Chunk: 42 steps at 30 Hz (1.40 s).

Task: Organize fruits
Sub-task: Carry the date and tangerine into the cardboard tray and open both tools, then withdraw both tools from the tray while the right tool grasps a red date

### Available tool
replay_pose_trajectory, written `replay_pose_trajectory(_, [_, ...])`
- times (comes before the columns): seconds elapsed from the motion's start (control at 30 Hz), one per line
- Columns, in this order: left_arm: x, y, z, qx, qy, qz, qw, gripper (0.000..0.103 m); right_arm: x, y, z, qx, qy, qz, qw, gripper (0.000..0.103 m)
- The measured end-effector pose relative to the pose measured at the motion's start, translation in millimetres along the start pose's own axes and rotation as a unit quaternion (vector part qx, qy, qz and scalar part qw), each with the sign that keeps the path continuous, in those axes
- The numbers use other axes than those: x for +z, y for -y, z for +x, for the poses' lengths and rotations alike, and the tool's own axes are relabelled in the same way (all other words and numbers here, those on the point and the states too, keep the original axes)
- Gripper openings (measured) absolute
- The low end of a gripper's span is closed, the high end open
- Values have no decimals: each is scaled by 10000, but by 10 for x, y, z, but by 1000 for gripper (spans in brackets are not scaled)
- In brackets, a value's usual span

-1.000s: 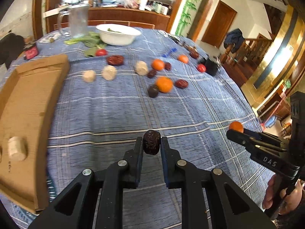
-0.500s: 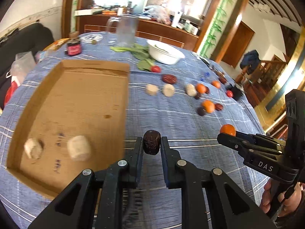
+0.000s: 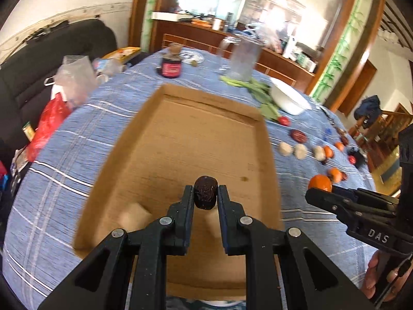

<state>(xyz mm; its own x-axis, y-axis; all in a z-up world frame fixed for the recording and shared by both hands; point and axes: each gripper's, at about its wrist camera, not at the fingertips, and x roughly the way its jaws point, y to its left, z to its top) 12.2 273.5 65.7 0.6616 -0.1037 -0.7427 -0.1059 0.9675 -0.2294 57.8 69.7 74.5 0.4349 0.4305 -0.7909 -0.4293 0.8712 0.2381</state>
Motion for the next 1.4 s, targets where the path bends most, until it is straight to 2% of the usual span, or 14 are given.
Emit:
replay_pose_trajectory(0.3, [176,-499,259,398,-235,-242,9986,17,236,-392,494,86,-207,-267,9994,35])
replay_pose_trajectory(0.53, [222,-580,491,482,-518,-186,9973,17,341,-492,891,-54,-442,-399,9982,35])
replay_pose_trajectory(0.77, [240,-606,611,551,-650,-92,9963,17,331,-501,1045,-126,-527,-479,9974,36])
replay_pose_trajectory(1.1, [184,-586,556,665,-716,-71,9952,18,292,-440,967,-106,-541,-424,9976,37])
replay_pose_trajectory(1.17, [153,-584,515,738,-708,-79,9947,23,282,-434,925,-111,-530,-423,9976,43])
replay_pose_trajectory(1.37, [89,-496,323,918,-507,-21,9945,34,228,-393,682,-21,-411,-388,9984,43])
replay_pose_trajectory(1.4, [81,-466,288,954,-455,-1,9944,39,205,-392,612,-13,-372,-417,9984,43])
